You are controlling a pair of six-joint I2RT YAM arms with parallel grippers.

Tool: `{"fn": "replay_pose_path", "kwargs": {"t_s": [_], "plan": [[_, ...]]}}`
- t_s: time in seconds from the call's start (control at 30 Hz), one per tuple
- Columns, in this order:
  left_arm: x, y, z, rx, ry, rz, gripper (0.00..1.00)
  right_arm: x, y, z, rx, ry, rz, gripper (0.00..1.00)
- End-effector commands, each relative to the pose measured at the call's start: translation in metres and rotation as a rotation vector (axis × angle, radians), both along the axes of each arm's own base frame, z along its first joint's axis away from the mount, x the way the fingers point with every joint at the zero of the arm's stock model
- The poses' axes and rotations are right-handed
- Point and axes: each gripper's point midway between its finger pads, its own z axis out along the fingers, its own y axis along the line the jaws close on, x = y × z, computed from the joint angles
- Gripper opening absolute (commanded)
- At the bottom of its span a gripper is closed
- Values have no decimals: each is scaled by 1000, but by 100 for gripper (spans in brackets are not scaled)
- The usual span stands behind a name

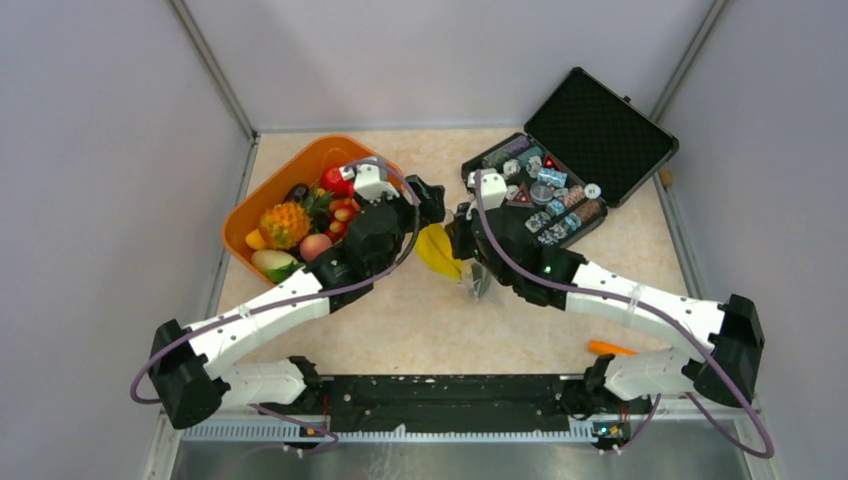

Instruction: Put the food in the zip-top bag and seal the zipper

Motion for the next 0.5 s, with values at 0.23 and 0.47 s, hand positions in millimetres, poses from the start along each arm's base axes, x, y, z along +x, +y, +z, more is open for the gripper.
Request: {"fn": "replay_pose_path", "kwargs": {"t_s": [0.23,0.47], "plan": [[-28,7,61,210,-59,-175,99,28,-22,67,77,-72,-34,0],[-43,-1,36,222,35,-309,82,26,-18,81,214,-34,75,0]]}}
